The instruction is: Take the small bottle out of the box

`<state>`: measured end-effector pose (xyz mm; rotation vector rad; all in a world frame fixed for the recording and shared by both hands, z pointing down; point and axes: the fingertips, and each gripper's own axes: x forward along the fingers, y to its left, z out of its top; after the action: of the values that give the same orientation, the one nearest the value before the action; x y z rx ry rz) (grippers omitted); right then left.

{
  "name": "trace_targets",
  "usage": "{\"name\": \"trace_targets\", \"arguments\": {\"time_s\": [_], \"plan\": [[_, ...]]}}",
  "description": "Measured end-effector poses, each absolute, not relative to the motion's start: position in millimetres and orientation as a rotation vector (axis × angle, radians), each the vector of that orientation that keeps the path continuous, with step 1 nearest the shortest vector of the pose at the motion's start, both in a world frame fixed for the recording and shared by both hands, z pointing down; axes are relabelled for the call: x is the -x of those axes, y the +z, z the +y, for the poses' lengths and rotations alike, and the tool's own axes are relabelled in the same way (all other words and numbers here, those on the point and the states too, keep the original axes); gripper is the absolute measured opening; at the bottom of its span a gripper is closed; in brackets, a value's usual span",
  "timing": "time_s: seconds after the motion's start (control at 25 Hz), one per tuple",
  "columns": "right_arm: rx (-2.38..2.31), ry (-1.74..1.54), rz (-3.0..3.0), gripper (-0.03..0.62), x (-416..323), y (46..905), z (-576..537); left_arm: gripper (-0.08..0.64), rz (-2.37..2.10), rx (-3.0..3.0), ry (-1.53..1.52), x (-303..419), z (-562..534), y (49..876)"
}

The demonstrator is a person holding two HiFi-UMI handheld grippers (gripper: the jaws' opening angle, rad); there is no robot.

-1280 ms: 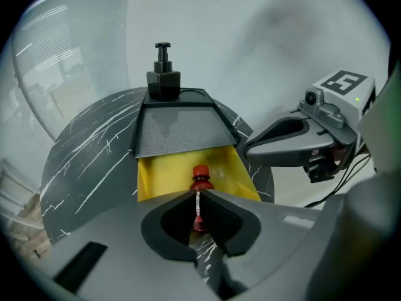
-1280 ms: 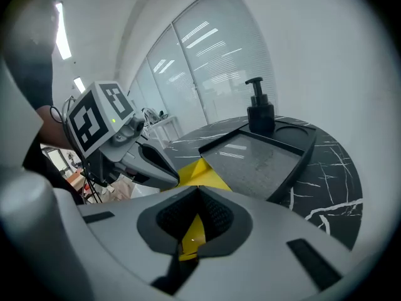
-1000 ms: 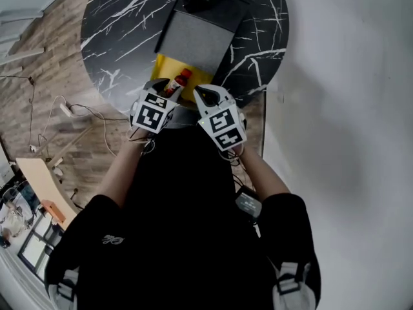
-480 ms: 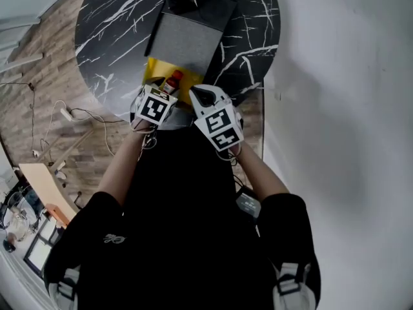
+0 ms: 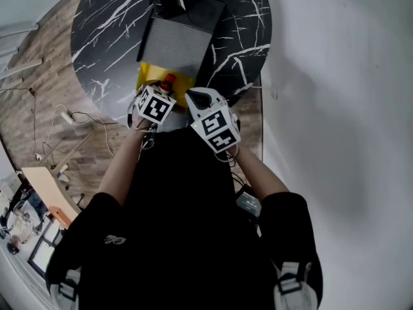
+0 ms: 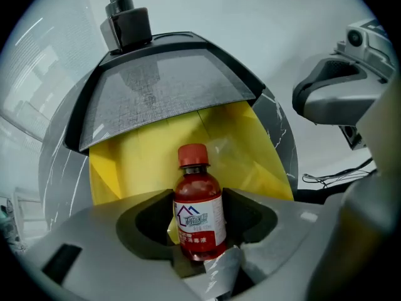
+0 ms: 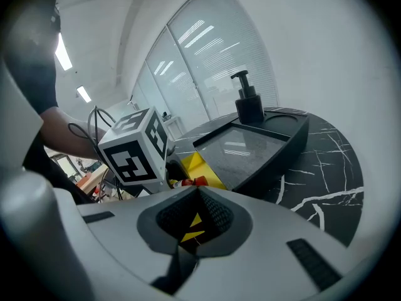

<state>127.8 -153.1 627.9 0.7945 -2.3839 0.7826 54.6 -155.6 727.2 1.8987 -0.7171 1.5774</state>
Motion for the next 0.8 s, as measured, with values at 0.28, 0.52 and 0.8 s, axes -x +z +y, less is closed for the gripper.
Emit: {"name": "trace_targets", "arguments": {"time_s": [0.28,0.52,0.8], "plan": [[-0.788,0.812,-2.378,-0.003,-126.0,632.0,-149.9,0.227,-0.683,-1.873,1.592,-54.5,-153.0,727.1],[-0.793,0.791,-2.382,-0.003,-118.7,630.7,-153.5,0.224,-0.712,-1.903,1.544,-54.6,-155.9,724.1],[-0.839,0.751,-2.369,-0.004,-110.2,622.7,-148.3,0.222,-0.719,-1.968,1.445,-56.4,-155.2,711.3]]}}
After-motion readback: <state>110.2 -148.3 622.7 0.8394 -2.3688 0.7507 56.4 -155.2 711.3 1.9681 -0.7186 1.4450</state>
